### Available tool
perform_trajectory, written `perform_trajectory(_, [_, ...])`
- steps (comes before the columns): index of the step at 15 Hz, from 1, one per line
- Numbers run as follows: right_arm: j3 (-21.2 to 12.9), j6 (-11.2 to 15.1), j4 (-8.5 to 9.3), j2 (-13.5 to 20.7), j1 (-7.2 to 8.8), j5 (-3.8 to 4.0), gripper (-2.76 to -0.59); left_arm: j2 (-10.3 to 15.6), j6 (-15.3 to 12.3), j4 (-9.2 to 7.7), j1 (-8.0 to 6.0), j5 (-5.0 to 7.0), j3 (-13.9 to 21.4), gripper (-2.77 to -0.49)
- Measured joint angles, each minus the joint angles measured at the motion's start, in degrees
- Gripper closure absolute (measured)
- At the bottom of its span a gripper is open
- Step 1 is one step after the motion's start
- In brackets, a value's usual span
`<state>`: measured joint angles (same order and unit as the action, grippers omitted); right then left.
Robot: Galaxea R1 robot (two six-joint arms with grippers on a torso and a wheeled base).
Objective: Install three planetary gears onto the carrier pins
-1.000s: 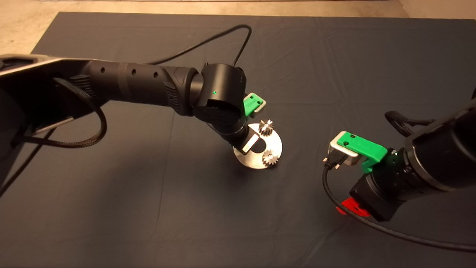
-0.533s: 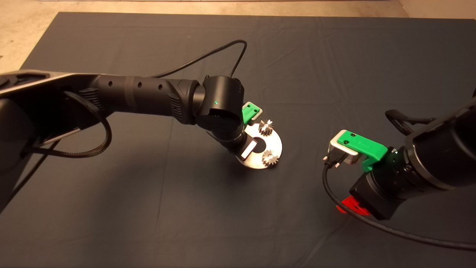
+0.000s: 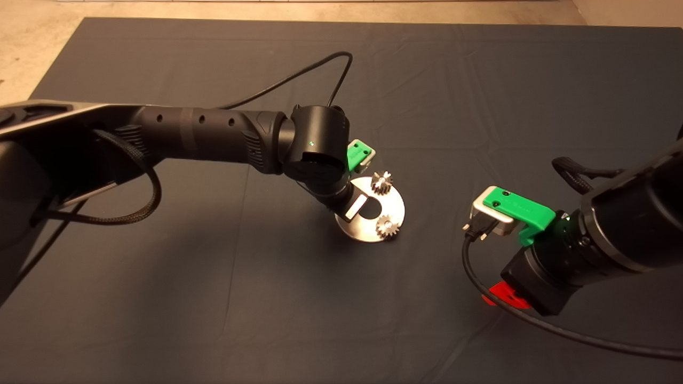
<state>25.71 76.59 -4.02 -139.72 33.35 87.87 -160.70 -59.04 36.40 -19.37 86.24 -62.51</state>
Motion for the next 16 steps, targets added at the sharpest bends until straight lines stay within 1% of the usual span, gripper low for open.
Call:
perform_trajectory(1, [0.0, 0.0, 0.0, -0.04, -0.01, -0.02, -2.0, -0.09, 0.0, 0.06, -0.02, -0.43, -0.27, -0.81])
perform_trajectory(4, [0.0, 0.0, 0.0, -0.15, 0.0, 0.0, -2.0, -0.11, -0.02, 0.04, -0.11, -1.07, -0.39, -0.81])
perform_trajectory(5, [0.0, 0.0, 0.0, -0.17, 0.0, 0.0, -2.0, -0.16, -0.02, 0.06, -0.15, -1.67, -0.39, -0.81])
perform_trajectory(11, [0.02, 0.0, 0.0, -0.33, 0.0, 0.0, -2.0, -1.73, -0.11, 0.01, -0.13, -1.95, -0.41, -0.81])
perform_trajectory(16, [0.02, 0.0, -0.01, -0.44, 0.0, -0.02, -2.0, -1.88, -1.21, 0.03, -0.13, -1.97, -0.39, -0.81])
